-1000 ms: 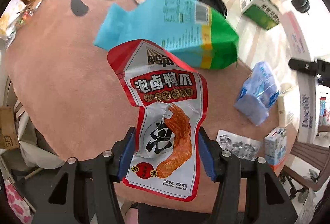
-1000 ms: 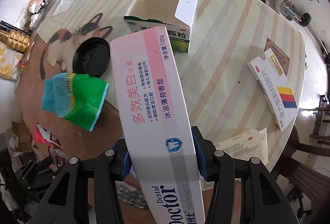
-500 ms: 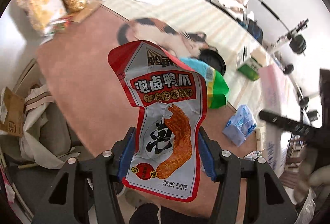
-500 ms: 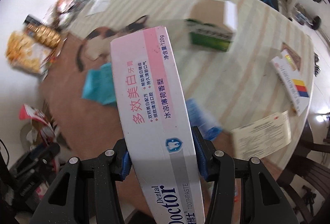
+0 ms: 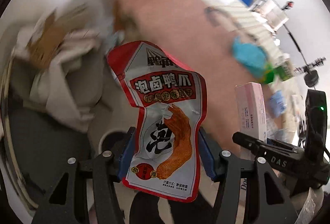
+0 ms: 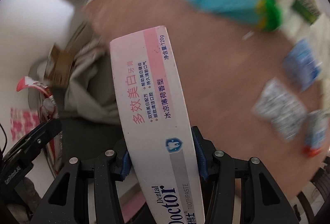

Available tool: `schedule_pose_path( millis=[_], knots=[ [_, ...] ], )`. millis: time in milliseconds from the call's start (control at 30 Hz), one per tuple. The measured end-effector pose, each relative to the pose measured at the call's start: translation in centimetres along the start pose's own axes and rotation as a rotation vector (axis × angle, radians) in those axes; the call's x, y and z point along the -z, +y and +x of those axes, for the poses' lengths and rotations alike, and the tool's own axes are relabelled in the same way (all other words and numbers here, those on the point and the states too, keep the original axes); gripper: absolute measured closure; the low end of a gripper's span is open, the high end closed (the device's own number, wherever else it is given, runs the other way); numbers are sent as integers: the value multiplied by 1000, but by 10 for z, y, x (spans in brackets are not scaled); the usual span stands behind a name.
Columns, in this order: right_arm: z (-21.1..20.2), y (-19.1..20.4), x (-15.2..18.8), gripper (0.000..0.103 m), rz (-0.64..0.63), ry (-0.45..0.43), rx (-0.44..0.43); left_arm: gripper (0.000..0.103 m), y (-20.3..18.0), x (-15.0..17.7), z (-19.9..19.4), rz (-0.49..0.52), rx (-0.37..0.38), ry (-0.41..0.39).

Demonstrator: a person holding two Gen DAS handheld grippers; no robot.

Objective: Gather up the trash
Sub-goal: 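Carry the snack packet and toothpaste box over the white trash bin, then open both tools to drop the packet and box into the bin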

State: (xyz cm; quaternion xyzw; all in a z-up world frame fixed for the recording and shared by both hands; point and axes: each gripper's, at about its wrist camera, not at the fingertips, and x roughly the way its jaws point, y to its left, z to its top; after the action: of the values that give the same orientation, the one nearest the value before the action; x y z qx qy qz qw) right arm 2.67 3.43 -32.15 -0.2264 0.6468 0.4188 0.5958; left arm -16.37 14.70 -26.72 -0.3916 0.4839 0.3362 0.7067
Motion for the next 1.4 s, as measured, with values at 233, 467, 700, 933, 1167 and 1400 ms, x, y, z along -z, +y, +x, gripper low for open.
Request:
schedule_pose_path(
  millis=[233, 467, 700, 933, 1167, 1400],
  knots=[
    [163, 56, 61, 50, -111, 174, 12, 49, 119, 60, 134, -193, -30, 154],
    [366, 57, 95, 50, -178, 391, -17, 47, 206, 115, 305, -362, 13, 309],
    [487, 60, 111, 37, -238, 555, 3, 9, 244, 148, 390, -432, -24, 349],
    [491, 75, 98, 1, -299, 492, 78, 4, 252, 161, 379, -433, -135, 282],
    [459, 82, 94, 1, -406, 373, 247, 4, 259, 173, 334, -428, -270, 230],
    [399, 96, 88, 1, -416, 316, 278, 4, 246, 170, 285, -425, -287, 223]
  ],
)
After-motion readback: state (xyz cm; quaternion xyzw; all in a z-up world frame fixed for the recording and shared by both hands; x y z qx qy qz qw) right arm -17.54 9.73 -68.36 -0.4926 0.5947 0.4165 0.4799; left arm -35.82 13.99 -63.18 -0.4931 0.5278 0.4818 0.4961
